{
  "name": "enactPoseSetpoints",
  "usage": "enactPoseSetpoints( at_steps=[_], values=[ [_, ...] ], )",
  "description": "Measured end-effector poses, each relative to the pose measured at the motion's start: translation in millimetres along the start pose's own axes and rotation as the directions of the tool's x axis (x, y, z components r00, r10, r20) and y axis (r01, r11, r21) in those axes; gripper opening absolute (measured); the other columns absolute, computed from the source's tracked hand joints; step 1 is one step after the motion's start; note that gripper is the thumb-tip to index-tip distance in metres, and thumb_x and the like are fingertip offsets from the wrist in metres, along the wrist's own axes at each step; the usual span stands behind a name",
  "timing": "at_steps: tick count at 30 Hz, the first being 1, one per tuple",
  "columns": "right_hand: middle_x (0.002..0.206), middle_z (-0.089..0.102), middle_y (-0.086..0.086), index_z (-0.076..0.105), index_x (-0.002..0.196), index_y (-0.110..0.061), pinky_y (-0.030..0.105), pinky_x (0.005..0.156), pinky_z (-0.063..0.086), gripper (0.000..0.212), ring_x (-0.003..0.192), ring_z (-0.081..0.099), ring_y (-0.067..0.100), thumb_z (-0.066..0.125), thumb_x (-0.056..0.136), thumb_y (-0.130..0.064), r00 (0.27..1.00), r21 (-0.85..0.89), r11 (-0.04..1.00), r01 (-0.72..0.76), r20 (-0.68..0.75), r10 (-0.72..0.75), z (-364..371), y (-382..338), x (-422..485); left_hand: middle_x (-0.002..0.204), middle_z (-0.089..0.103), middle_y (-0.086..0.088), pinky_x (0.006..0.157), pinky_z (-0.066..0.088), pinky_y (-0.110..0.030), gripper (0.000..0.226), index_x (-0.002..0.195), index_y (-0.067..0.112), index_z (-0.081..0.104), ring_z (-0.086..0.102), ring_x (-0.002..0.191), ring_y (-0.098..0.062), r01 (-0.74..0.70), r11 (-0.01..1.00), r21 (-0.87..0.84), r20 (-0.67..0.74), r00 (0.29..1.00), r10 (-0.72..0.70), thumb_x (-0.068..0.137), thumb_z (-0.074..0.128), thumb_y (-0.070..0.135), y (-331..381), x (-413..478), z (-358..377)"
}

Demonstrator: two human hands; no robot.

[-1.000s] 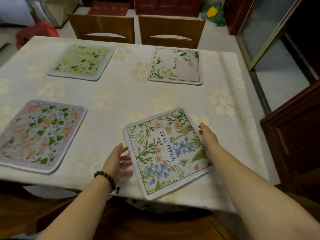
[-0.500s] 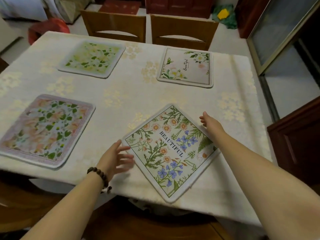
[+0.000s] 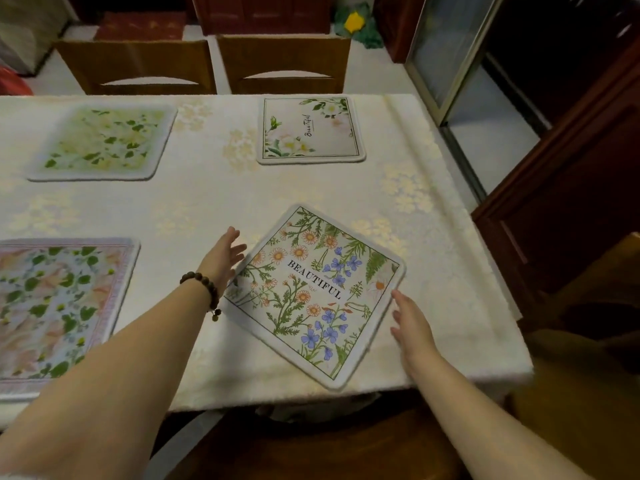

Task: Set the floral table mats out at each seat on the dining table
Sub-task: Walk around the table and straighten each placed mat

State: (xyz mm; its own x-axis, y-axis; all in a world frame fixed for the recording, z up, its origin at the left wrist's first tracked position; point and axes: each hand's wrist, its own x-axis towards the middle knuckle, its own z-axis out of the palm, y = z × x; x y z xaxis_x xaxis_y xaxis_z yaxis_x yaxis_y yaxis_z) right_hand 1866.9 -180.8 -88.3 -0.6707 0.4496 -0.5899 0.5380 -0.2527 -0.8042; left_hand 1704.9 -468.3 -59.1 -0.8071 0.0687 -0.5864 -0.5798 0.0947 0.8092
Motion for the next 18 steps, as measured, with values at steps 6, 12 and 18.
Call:
enactPoseSetpoints(
  at_steps=[6,12,18],
  values=[
    [0.108,0.064,-0.014,0.058,0.115,-0.027,0.035,0.090,0.038,0.029,0.108,0.056,0.010,0.043,0.097,-0.043,0.996,0.004,0.998,-0.068,0.065,0.068,6,15,-12,0.147,0.043,-0.004,0.111,0.026,-0.045,0.070,0.141,0.022,0.038,0.039,0.133,-0.024,0.040,0.993,0.108,-0.034,0.999,-0.036,0.088,0.034,0.067,-9,1,7],
    [0.112,0.068,-0.003,0.058,0.122,-0.021,0.031,0.084,0.045,0.035,0.106,0.060,0.015,0.043,0.098,-0.040,0.997,-0.007,1.000,-0.026,0.078,0.027,8,6,-8,0.141,0.052,-0.001,0.115,0.019,-0.050,0.076,0.138,0.027,0.043,0.038,0.135,-0.023,0.078,0.987,0.138,-0.072,0.995,-0.069,0.079,0.033,0.075,-12,-1,-4],
    [0.088,0.074,-0.007,0.064,0.110,-0.022,0.029,0.069,0.050,0.030,0.087,0.068,0.012,0.046,0.095,-0.041,0.997,-0.059,0.998,0.030,0.079,-0.026,7,-19,15,0.128,0.061,-0.005,0.108,0.033,-0.051,0.046,0.097,0.033,0.054,0.052,0.120,-0.028,0.138,0.990,0.001,-0.079,0.987,-0.137,0.078,0.042,0.073,-29,-15,-14]
  ],
)
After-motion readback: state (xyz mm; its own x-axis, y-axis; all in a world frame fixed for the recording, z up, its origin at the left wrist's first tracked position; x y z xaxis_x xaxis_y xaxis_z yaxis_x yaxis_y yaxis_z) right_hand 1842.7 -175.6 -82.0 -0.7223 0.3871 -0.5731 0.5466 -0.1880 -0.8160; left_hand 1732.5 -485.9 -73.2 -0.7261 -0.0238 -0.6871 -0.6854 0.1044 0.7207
